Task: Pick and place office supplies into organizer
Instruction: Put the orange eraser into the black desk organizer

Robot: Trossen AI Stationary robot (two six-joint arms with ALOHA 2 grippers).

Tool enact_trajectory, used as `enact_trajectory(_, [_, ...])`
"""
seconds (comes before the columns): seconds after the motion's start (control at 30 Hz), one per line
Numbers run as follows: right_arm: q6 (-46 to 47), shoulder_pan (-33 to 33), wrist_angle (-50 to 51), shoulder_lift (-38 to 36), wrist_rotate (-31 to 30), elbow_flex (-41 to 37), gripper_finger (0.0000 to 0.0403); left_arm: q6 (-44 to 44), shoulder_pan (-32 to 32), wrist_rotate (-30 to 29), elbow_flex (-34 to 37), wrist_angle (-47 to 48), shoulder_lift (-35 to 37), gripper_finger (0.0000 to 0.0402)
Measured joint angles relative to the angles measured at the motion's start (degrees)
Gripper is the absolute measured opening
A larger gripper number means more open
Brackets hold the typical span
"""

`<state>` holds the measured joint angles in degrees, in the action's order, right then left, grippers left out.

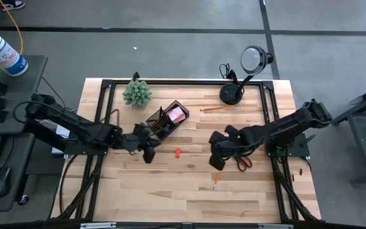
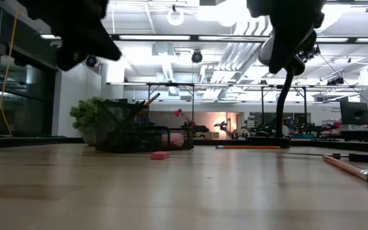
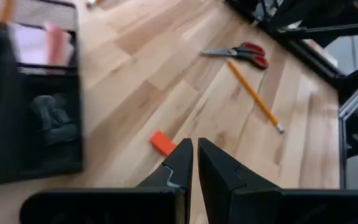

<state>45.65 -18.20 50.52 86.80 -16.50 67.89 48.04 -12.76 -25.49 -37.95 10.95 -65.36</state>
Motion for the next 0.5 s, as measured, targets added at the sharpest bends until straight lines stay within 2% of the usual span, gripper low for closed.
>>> enact_trajectory(0.1, [-1.82,0.0,-1.9,-1.03,0.33,-0.3,0.0004,0.37,0.04,0.64,-0.02,-6.4,-4.89,0.0014])
enact_trajectory(0.23, [-14.64,-0.77,-5.61,-2.18,0.48,-0.21,0.0001,0.32,0.01,1.75,-0.02,-11.64,-10.04,0.0014])
enact_trajectory(0.3, [-18.12,-1.49,-5.44,-2.56,1.29,-0.26,0.0003,0.32,0.01,2.64,-0.02,-11.44,-11.96,0.0014])
enact_trajectory(0.4, [-18.14,-1.45,-5.35,-3.52,4.98,-0.36,0.0003,-0.44,0.03,3.6,0.01,-10.35,-14.25,0.0014])
enact_trajectory(0.5, [-16.84,-1.2,-5.41,-5.25,5.3,-2.44,0.0001,-1.63,0.05,5.67,-0.02,-10.95,-15.8,0.0014])
